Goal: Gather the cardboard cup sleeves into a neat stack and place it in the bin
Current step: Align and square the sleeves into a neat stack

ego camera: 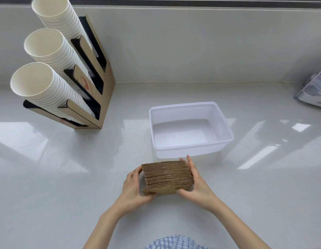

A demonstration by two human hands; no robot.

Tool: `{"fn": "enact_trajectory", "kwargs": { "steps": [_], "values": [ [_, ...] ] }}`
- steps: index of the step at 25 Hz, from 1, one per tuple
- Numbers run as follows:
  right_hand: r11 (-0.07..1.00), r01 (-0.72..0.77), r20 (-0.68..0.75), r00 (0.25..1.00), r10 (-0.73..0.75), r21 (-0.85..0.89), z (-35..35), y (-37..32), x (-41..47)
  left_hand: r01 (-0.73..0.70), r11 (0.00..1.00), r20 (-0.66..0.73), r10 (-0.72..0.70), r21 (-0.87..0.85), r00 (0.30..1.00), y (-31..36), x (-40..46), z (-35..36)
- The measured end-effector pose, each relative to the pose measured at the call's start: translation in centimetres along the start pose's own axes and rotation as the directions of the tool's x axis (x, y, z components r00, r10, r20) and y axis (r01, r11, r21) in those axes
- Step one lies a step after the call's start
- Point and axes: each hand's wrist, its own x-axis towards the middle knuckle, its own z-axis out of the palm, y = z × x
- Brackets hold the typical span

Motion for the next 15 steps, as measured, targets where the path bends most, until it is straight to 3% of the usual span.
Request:
{"fn": "enact_trajectory", "kwargs": {
  "steps": [4,9,15],
  "values": [
    [1.000,-0.024,-0.011,1.000,0.024,0.011,0.1,0.1,-0.3,-0.006,0.999,-0.003,0.006,0.050,1.000,-0.1,0.4,0.2],
    [0.997,0.058,-0.066,0.996,-0.061,-0.052,0.9,-0.8,-0.1,-0.104,0.985,-0.015,0.107,0.135,0.994,0.3,0.6,0.9],
    [0.996,0.050,-0.020,0.998,-0.051,-0.075,-0.6,-0.1,0.0,-0.066,0.995,0.143,0.056,0.070,0.988,0.3,0.5,-0.9]
  ]
}}
